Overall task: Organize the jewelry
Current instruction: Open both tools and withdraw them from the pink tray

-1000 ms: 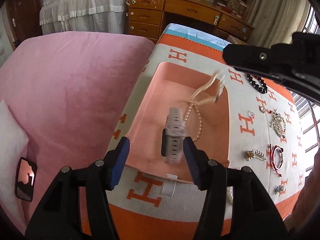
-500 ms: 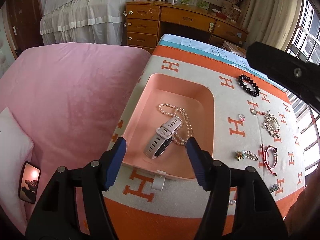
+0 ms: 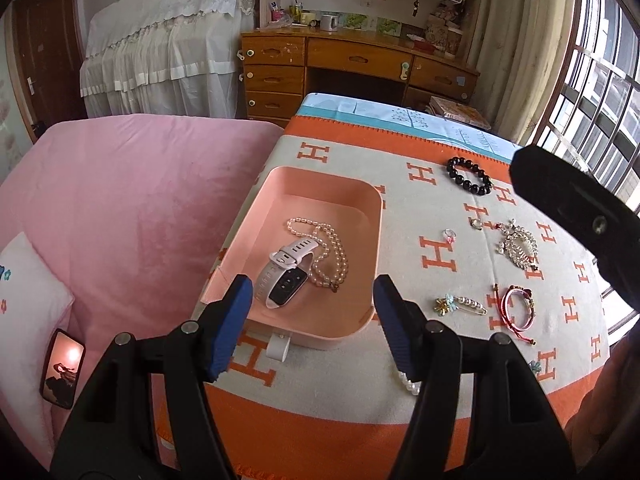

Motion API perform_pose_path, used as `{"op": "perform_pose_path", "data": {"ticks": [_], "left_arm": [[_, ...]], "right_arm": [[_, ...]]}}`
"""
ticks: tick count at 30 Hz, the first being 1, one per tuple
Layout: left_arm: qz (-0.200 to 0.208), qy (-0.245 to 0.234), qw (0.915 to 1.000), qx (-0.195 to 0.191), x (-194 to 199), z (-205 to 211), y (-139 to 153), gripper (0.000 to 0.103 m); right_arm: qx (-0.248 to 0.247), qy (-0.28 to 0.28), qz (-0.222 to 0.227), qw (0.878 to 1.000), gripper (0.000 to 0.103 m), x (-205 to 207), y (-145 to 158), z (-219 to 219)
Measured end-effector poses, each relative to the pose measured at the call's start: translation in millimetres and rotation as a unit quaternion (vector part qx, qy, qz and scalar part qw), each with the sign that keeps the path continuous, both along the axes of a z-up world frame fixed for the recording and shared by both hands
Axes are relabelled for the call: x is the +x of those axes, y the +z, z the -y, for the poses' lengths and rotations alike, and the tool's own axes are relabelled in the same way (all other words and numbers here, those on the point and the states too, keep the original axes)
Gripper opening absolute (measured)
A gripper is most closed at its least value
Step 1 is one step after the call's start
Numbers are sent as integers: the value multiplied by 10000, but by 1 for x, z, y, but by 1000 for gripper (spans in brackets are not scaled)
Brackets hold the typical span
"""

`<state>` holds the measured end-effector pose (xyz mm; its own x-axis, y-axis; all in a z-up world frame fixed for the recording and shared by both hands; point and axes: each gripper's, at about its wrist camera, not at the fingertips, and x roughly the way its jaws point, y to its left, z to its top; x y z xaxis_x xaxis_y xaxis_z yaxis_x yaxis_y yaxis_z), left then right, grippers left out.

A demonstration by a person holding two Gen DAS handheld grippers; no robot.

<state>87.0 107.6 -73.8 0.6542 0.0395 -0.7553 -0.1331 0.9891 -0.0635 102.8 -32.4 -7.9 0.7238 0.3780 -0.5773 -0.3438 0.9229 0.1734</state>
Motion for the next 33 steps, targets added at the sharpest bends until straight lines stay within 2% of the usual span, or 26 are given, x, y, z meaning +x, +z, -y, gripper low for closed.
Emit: {"op": "perform_pose_path", "data": {"ticks": [10,16,25,33], "left_arm": [[-9,-204,9992,-337,-6,25,-1,60],[-103,-427,9984,-347,-7,43,-4,64],[-295,-675,9962,-459,-8,64,-15,66],[-504,-705,9952,-453,-6,66,-27,66]], "right_arm": [[-390,-273,423,9980,88,-42,18,50],[-573,-393,594,9958,88,-66,23,73],[-678,-738,406,9941,88,-86,9,119],[-911,-1279,-164,9875,88,-93,-15,159]]}}
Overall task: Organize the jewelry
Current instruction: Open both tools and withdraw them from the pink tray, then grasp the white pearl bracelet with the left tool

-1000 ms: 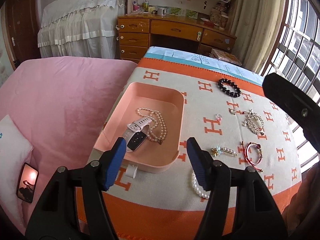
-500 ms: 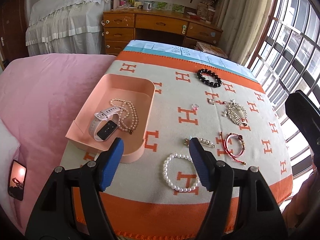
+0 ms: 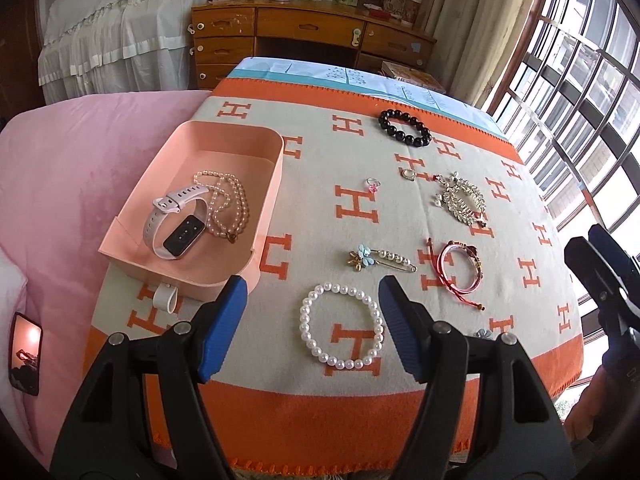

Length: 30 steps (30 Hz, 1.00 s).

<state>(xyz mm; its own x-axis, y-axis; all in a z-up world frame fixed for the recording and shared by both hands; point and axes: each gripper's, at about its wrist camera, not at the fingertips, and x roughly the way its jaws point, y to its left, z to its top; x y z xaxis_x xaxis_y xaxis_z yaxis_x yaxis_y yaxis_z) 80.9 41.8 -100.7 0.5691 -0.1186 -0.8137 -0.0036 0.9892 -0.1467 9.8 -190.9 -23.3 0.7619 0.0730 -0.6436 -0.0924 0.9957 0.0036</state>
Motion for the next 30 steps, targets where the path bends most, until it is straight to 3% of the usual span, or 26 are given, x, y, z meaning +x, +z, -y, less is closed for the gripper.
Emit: {"op": "perform_pose_path", "data": {"ticks": [8,12,21,26,30], "left_arm": [[-366,-442,9981,237,-3,9,-22,66],[-689,-650,9954,176,0,13,-41,66],[-1203,-508,9914,5,16,8,-77,64],[-1112,-456,9926,171,25,13,-80,61],[-1126,-588,9903,558,32,25,-83,59]], "right_arm": [[-25,-298,-497,9983,88,-7,-41,31],[2,-354,-691,9970,88,-6,-56,34],[-3,-220,-1104,9936,82,5,-85,34],[86,-257,-1307,9910,78,13,-95,39],[68,-313,-1348,9904,77,16,-98,44]]}}
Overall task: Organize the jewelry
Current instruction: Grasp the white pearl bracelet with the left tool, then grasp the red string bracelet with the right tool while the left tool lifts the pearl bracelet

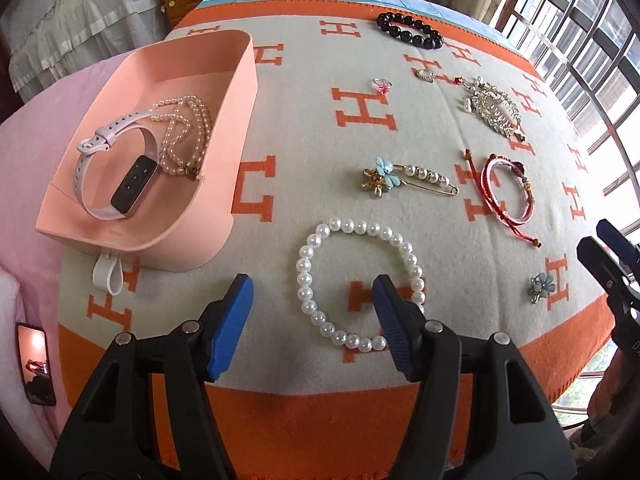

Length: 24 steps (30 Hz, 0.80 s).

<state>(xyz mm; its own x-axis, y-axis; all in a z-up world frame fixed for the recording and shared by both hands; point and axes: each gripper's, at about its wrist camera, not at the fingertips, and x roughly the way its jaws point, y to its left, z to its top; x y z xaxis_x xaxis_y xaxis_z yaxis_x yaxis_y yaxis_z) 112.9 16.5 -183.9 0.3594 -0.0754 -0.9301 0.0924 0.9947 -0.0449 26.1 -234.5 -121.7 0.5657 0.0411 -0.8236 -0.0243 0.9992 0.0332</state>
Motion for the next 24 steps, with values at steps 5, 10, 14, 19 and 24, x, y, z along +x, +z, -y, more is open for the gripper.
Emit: {"op": "perform_pose_path", "data": {"ticks": [5,10,14,19,24], "left_arm": [[-93,-290,9995,96,7,9,1,48],[-173,-443,9988,83,8,17,3,6],[-156,-300,9993,-167,7,12,4,5],[-215,17,9971,-729,7,-5,4,5],[52,-27,9982,-595,4,-1,11,5]], "right_arm": [[8,-66,-103,9999,76,5,-5,5],[26,-124,-137,9998,74,9,-7,11],[98,-224,-191,9995,70,11,-9,18],[965,-475,-541,9927,55,20,-12,40],[1908,-640,-980,9746,46,33,-21,49]]}}
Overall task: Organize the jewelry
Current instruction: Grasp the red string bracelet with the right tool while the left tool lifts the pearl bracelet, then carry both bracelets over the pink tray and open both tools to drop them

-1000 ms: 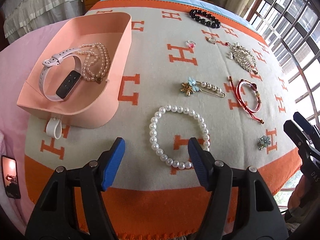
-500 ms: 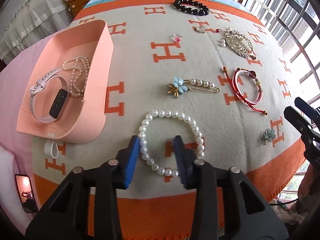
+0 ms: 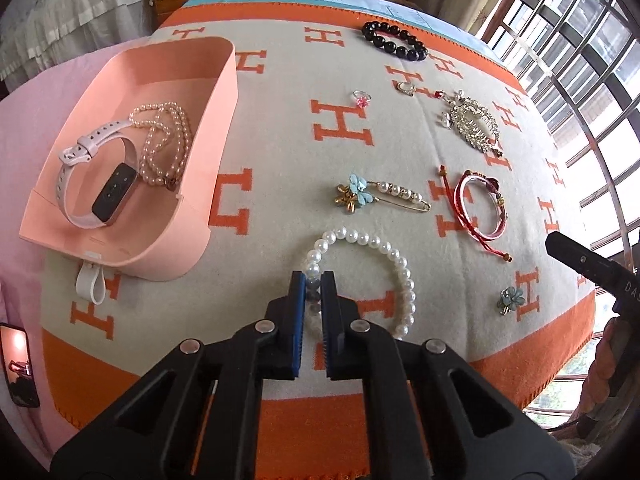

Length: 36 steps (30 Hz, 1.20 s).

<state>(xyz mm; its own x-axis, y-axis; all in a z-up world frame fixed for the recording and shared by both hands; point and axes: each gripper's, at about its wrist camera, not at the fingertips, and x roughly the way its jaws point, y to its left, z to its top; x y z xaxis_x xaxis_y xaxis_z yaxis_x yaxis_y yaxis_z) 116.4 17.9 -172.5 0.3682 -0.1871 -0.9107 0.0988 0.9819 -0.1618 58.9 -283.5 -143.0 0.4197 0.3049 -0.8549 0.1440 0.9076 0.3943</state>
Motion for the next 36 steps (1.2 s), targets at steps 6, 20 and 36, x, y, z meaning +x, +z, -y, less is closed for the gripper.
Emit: {"op": "perform_pose_path", "data": {"ticks": [6,20,36], "left_arm": [[508,-193,9985,5,-11,5,27,5],[893,-462,9945,-295,-24,0,43,5],[1177,-549,9897,-599,-23,-7,70,5]], "right_arm": [[32,146,-227,9996,40,23,-3,-26],[-1198,160,-562,9911,26,57,-19,-80],[-1537,278,76,9877,7,39,6,-89]]}}
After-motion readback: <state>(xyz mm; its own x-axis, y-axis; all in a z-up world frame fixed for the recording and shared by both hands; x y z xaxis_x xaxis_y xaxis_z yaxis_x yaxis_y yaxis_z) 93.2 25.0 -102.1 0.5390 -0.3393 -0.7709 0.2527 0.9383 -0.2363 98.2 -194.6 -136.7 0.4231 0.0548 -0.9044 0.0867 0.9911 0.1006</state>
